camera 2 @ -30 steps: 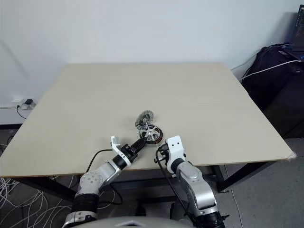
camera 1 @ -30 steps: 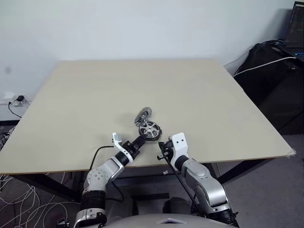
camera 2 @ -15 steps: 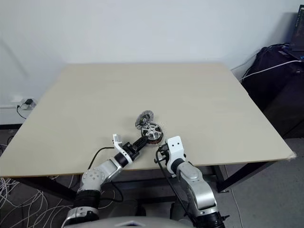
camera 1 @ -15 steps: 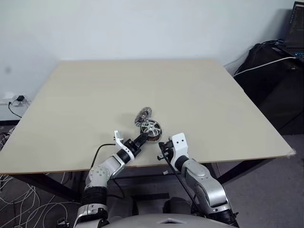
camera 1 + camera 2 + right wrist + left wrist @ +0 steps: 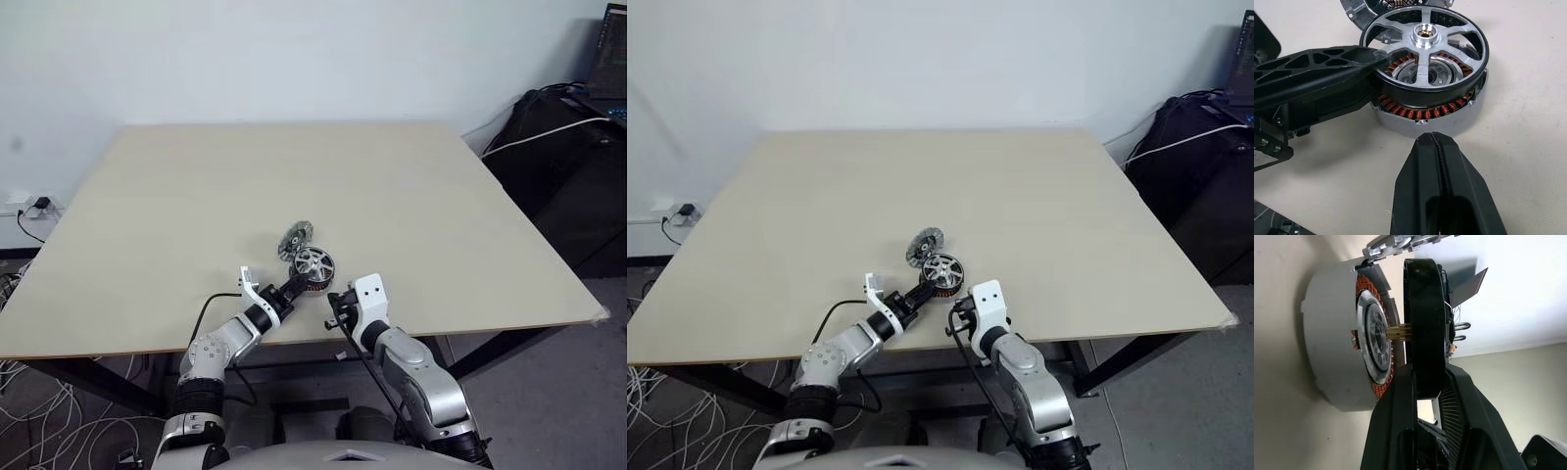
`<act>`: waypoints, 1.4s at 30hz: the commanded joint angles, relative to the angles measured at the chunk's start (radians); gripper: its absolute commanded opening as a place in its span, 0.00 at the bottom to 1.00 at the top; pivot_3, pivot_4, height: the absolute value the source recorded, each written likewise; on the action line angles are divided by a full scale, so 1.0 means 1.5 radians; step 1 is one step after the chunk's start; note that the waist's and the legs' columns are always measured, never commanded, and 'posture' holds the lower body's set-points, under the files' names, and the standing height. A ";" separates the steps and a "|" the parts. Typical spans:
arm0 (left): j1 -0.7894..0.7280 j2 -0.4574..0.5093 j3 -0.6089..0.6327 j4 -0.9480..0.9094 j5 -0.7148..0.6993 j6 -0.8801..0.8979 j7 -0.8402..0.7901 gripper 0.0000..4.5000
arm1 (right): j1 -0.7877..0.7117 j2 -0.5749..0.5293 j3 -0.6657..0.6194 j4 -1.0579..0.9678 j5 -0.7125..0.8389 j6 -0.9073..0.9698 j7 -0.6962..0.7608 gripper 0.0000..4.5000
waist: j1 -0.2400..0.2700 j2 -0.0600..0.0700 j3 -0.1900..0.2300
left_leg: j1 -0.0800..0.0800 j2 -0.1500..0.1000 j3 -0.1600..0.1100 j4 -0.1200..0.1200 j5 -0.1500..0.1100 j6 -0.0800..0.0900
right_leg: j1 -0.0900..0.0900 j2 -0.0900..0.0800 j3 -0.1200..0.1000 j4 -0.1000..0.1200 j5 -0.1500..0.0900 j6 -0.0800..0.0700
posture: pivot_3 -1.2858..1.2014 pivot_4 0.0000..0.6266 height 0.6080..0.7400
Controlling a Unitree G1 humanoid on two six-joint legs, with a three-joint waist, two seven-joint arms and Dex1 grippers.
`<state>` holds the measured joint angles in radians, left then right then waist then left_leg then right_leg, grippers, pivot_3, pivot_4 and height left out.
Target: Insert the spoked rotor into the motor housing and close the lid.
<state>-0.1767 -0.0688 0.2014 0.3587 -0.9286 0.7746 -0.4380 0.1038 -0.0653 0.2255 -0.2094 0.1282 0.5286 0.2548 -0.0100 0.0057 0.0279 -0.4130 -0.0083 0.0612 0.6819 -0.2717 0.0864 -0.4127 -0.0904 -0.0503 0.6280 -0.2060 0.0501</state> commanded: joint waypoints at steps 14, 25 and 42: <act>0.035 -0.047 0.007 -0.120 -0.051 0.014 -0.017 0.71 | -0.009 0.006 -0.009 -0.024 0.009 -0.010 -0.002 0.00 | -0.001 -0.001 -0.001 | 0.001 0.001 0.000 0.001 0.000 0.000 | 0.000 -0.002 0.001 0.000 0.002 0.001 | 0.52 0.00 1.00; 0.089 -0.018 0.012 -0.181 -0.080 0.033 0.007 0.71 | -0.015 0.007 -0.009 -0.019 0.009 -0.008 0.003 0.00 | 0.000 -0.001 -0.001 | 0.000 0.000 0.000 0.001 0.000 0.000 | 0.000 -0.003 0.001 0.000 0.001 0.000 | 0.52 0.00 1.00; 0.197 0.047 -0.135 -0.258 0.291 -0.375 -0.063 0.63 | -0.111 0.013 -0.011 0.062 -0.019 -0.068 -0.002 0.00 | 0.001 0.002 -0.002 | 0.000 0.000 0.000 0.000 0.000 0.000 | -0.001 -0.003 0.002 0.000 0.002 -0.001 | 0.52 0.00 1.00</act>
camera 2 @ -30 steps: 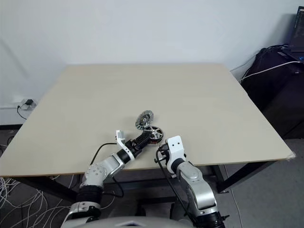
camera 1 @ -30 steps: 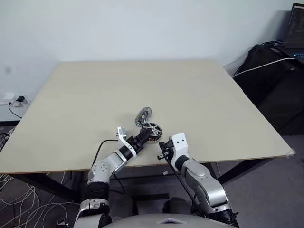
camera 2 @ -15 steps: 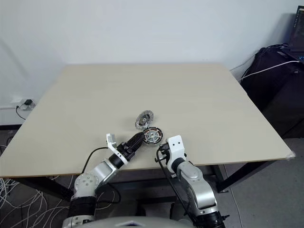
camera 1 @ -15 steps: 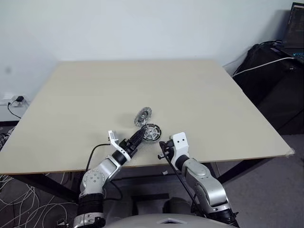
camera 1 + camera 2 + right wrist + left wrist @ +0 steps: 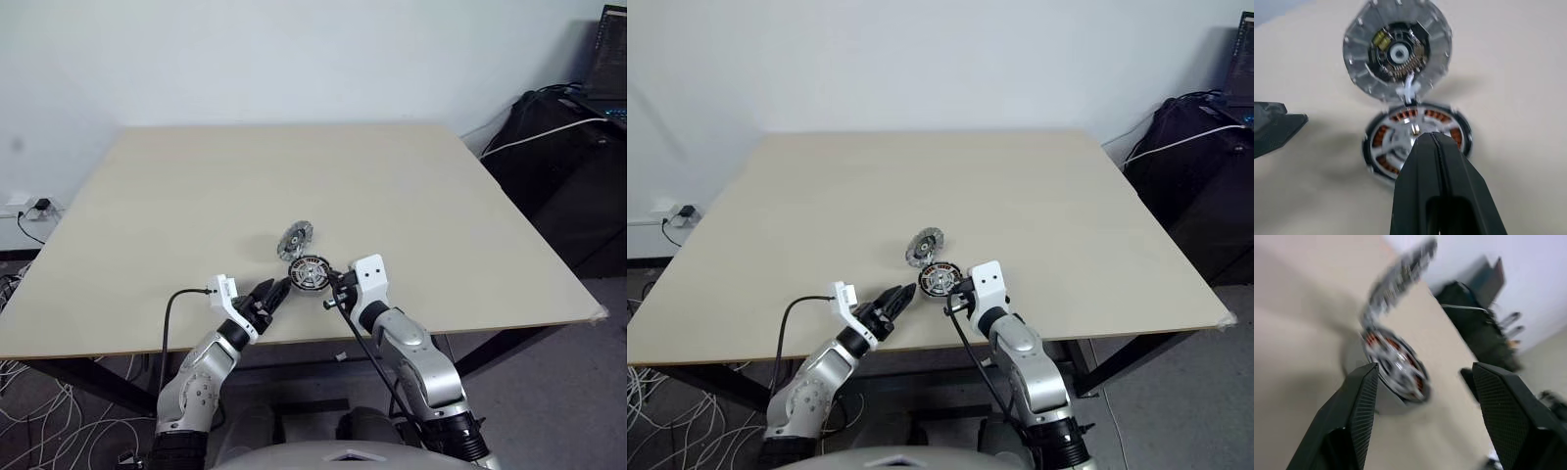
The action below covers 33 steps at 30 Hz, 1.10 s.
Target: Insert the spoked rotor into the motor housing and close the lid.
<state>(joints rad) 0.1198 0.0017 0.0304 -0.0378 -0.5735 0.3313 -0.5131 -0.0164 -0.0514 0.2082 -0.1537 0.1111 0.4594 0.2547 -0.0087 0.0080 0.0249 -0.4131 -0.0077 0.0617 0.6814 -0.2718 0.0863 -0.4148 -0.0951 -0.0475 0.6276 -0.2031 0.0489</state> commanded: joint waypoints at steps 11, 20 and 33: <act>0.011 0.034 -0.077 0.078 0.207 -0.277 -0.027 0.00 | -0.152 0.026 0.006 0.181 -0.053 -0.051 -0.020 0.00 | -0.002 0.001 0.000 | 0.000 0.000 0.001 0.000 0.000 0.000 | 0.000 0.001 0.000 0.000 0.000 0.000 | 0.52 0.00 1.00; 0.009 0.034 -0.081 0.099 0.235 -0.315 -0.002 0.00 | -0.217 0.055 0.021 0.245 -0.055 -0.064 0.002 0.00 | -0.002 0.001 0.000 | 0.000 0.000 0.000 0.000 0.000 0.000 | 0.000 0.001 0.000 0.000 0.000 0.000 | 0.52 0.00 1.00; 0.010 0.033 -0.089 0.102 0.233 -0.303 -0.001 0.00 | -0.202 0.044 0.022 0.289 -0.058 -0.029 0.023 0.00 | -0.002 0.003 -0.002 | 0.001 0.000 0.001 0.000 0.000 0.000 | 0.001 0.003 0.000 0.000 0.000 0.000 | 0.52 0.00 1.00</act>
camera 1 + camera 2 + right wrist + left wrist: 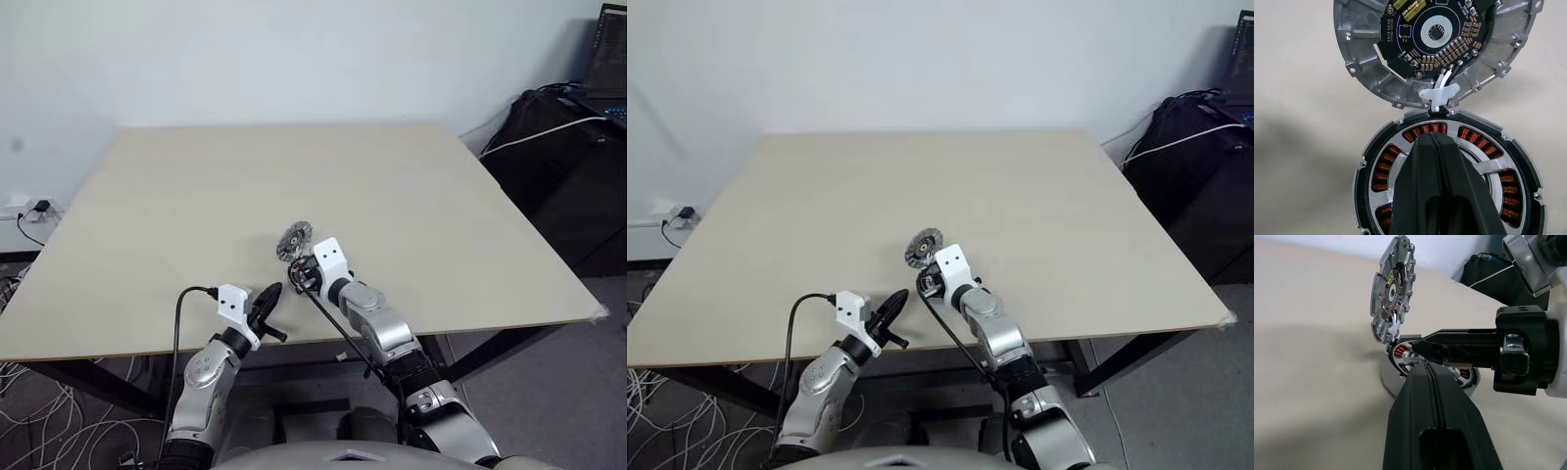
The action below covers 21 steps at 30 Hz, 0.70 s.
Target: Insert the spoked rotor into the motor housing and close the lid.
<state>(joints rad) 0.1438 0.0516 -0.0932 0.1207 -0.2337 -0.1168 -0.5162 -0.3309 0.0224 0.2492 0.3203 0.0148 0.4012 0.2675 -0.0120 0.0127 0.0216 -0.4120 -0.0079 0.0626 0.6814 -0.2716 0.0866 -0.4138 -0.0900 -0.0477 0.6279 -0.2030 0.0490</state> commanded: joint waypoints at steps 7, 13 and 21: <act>-0.009 0.000 -0.012 0.000 0.004 -0.003 0.000 0.00 | 0.027 -0.056 0.024 -0.168 0.019 0.028 0.097 0.00 | 0.000 0.000 0.000 | 0.000 0.000 0.000 0.000 0.000 0.000 | 0.000 0.000 0.000 0.000 0.000 0.000 | 0.52 0.00 1.00; -0.011 -0.002 -0.016 0.000 0.002 0.004 0.000 0.00 | 0.011 -0.159 0.090 -0.226 -0.009 0.064 0.189 0.00 | 0.001 0.000 0.000 | 0.000 0.000 0.000 0.001 0.000 0.000 | 0.000 -0.001 0.000 0.000 0.000 0.000 | 0.52 0.00 1.00; -0.010 -0.006 -0.015 -0.005 -0.001 0.013 0.002 0.00 | -0.028 -0.224 0.140 -0.218 -0.041 0.058 0.262 0.42 | 0.001 0.000 0.000 | 0.000 0.000 0.000 0.001 0.000 0.000 | 0.000 -0.001 -0.001 0.000 0.000 0.000 | 0.52 0.00 1.00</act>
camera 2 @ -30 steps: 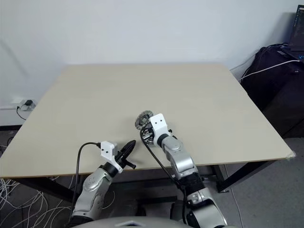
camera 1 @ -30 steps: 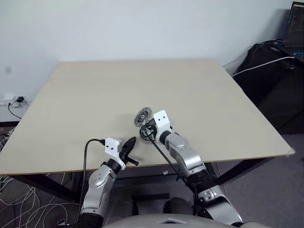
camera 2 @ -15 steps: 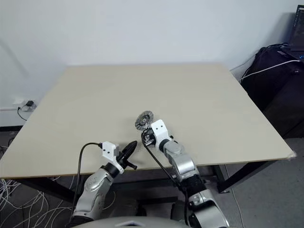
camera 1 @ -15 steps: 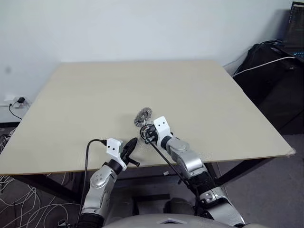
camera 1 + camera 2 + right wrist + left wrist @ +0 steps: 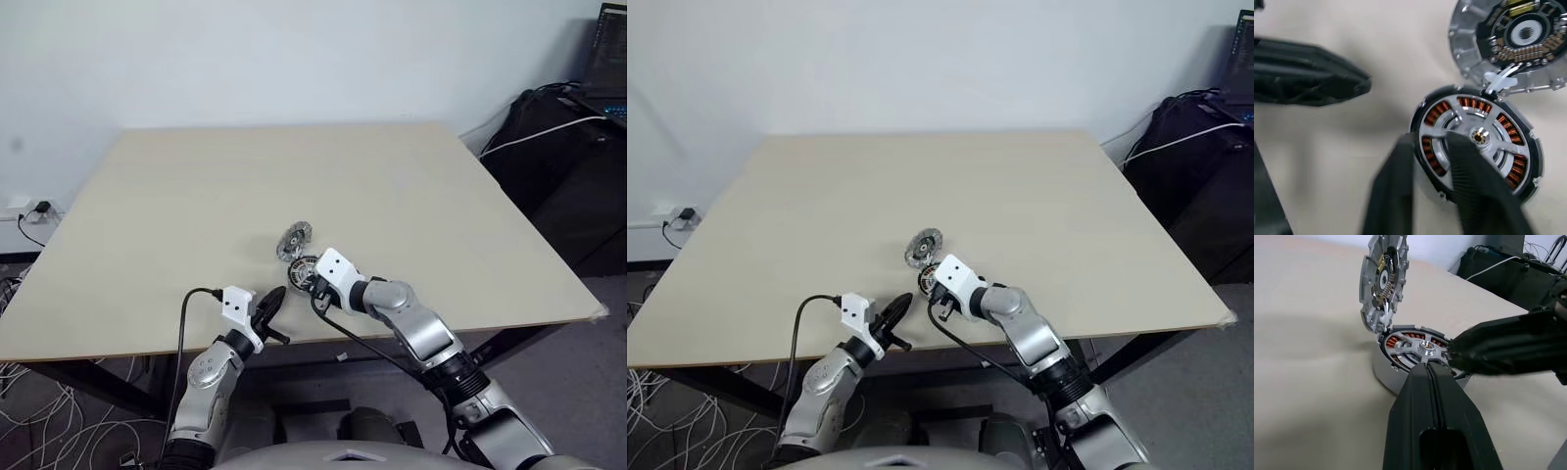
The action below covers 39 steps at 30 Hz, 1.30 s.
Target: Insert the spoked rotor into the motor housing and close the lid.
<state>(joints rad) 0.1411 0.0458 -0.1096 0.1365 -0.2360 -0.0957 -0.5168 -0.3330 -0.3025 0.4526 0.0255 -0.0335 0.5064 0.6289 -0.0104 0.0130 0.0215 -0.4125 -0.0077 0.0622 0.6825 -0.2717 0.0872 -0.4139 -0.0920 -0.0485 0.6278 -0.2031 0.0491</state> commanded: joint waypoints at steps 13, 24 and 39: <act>-0.010 -0.005 -0.008 -0.025 0.000 0.015 0.006 0.00 | -0.128 -0.067 0.072 0.025 -0.077 -0.040 0.131 0.70 | 0.001 0.000 0.000 | 0.000 0.000 0.000 0.000 0.000 0.000 | 0.000 0.000 0.000 0.000 0.000 0.000 | 0.52 0.00 1.00; -0.007 -0.006 -0.009 -0.016 -0.004 0.010 0.011 0.00 | -0.180 -0.063 0.123 0.095 -0.113 -0.042 0.216 0.70 | 0.002 0.000 0.000 | 0.000 0.000 0.000 0.000 0.000 0.000 | 0.000 -0.001 -0.001 0.000 0.000 0.000 | 0.52 0.00 1.00; -0.007 -0.009 -0.010 0.005 -0.005 -0.002 0.005 0.00 | -0.234 -0.019 0.128 0.216 -0.137 -0.057 0.248 0.66 | 0.001 0.000 0.000 | 0.000 0.000 -0.001 0.000 0.000 0.000 | 0.000 -0.002 0.000 0.000 0.000 0.000 | 0.52 0.00 1.00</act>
<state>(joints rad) 0.1407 0.0398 -0.1259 0.1516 -0.2384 -0.0755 -0.5035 -0.6589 -0.3308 0.6614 0.3374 -0.2294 0.4238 0.9977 -0.0085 0.0130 0.0214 -0.4126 -0.0084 0.0614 0.6832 -0.2717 0.0870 -0.4137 -0.0953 -0.0492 0.6282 -0.2026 0.0491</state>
